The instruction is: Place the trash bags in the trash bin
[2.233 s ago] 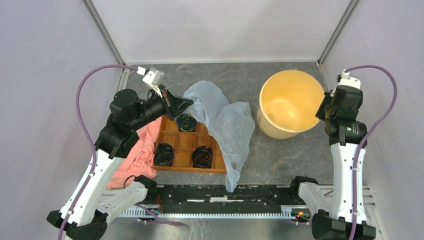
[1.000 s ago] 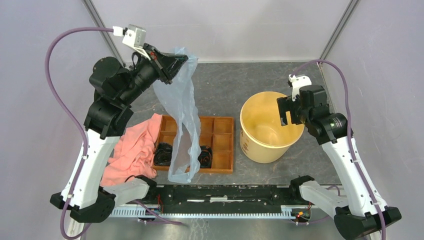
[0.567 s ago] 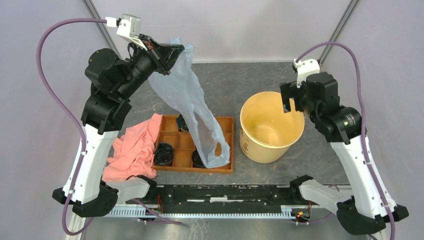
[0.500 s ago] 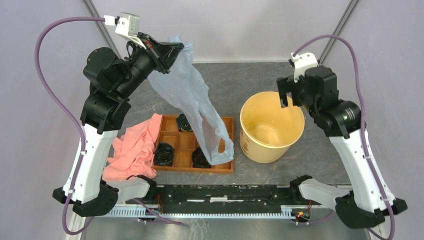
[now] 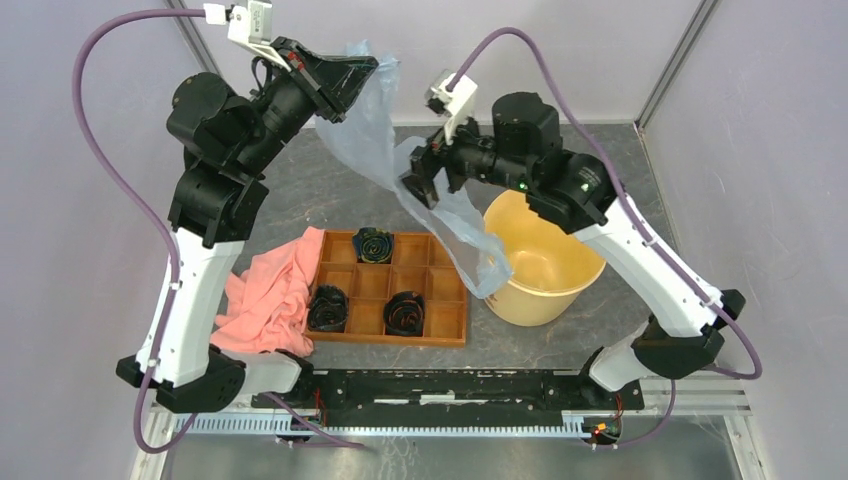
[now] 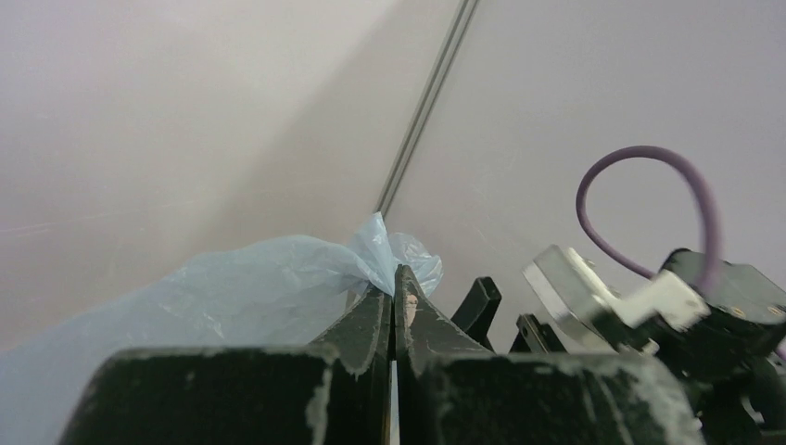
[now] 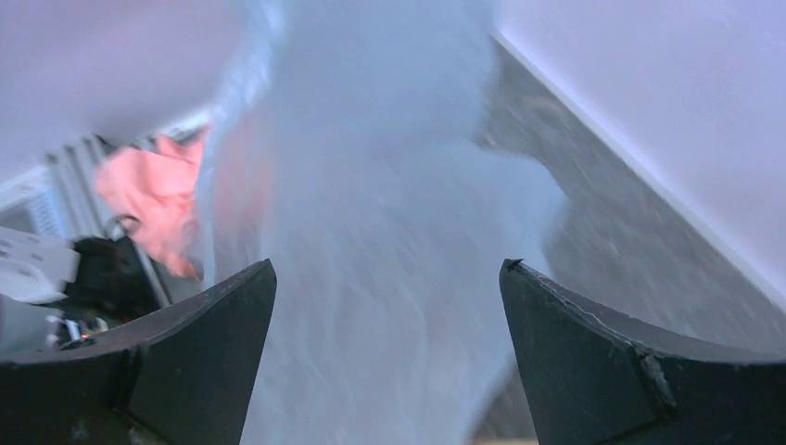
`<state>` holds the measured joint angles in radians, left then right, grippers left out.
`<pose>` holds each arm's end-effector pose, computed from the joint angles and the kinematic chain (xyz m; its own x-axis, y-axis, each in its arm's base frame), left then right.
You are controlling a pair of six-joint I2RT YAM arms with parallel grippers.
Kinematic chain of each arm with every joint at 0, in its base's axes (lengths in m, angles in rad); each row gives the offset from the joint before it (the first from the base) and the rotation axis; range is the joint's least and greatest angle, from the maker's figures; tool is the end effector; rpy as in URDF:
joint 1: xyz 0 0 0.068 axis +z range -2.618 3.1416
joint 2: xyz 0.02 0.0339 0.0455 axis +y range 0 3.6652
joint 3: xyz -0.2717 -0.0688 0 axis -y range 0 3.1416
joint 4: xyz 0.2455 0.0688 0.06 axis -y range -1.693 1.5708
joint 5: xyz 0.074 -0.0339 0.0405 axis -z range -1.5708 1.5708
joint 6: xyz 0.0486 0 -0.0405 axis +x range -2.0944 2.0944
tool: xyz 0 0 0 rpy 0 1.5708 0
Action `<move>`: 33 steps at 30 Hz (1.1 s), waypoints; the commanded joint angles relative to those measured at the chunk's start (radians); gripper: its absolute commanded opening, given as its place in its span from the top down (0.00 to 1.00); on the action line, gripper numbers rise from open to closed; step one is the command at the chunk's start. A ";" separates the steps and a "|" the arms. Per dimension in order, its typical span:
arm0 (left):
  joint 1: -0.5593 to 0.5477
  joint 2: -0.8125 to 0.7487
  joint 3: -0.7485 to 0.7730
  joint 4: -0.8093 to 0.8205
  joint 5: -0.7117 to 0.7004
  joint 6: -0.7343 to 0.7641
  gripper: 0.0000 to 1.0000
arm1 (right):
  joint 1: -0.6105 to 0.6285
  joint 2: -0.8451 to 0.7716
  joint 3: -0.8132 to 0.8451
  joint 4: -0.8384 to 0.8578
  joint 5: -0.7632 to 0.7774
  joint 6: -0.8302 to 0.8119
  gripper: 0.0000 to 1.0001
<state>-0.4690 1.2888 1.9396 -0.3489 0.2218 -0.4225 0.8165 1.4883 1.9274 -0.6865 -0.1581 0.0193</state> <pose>0.1908 -0.1087 0.6070 -0.0157 -0.4405 -0.8976 0.6818 0.6520 -0.3318 0.2085 0.2330 0.5131 -0.1836 -0.1675 -0.9686 -0.8208 0.5683 0.0573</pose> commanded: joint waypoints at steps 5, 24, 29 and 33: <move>-0.005 0.000 0.027 0.061 0.080 -0.133 0.98 | 0.180 -0.090 -0.121 0.319 0.310 -0.011 0.02; -0.005 -0.050 -0.047 0.096 -0.027 -0.146 0.98 | 0.397 0.060 0.003 0.327 0.757 0.110 0.02; -0.005 -0.039 -0.041 0.093 -0.024 -0.152 0.98 | 0.423 0.096 -0.050 0.394 0.858 0.087 0.02; -0.005 -0.038 -0.049 0.098 -0.031 -0.158 0.98 | 0.438 0.127 -0.042 0.387 0.903 0.045 0.02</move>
<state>-0.4690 1.2484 1.8668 -0.2852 0.2104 -0.5373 1.2434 1.6161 1.8717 -0.3492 0.6365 0.1070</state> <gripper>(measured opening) 0.040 0.979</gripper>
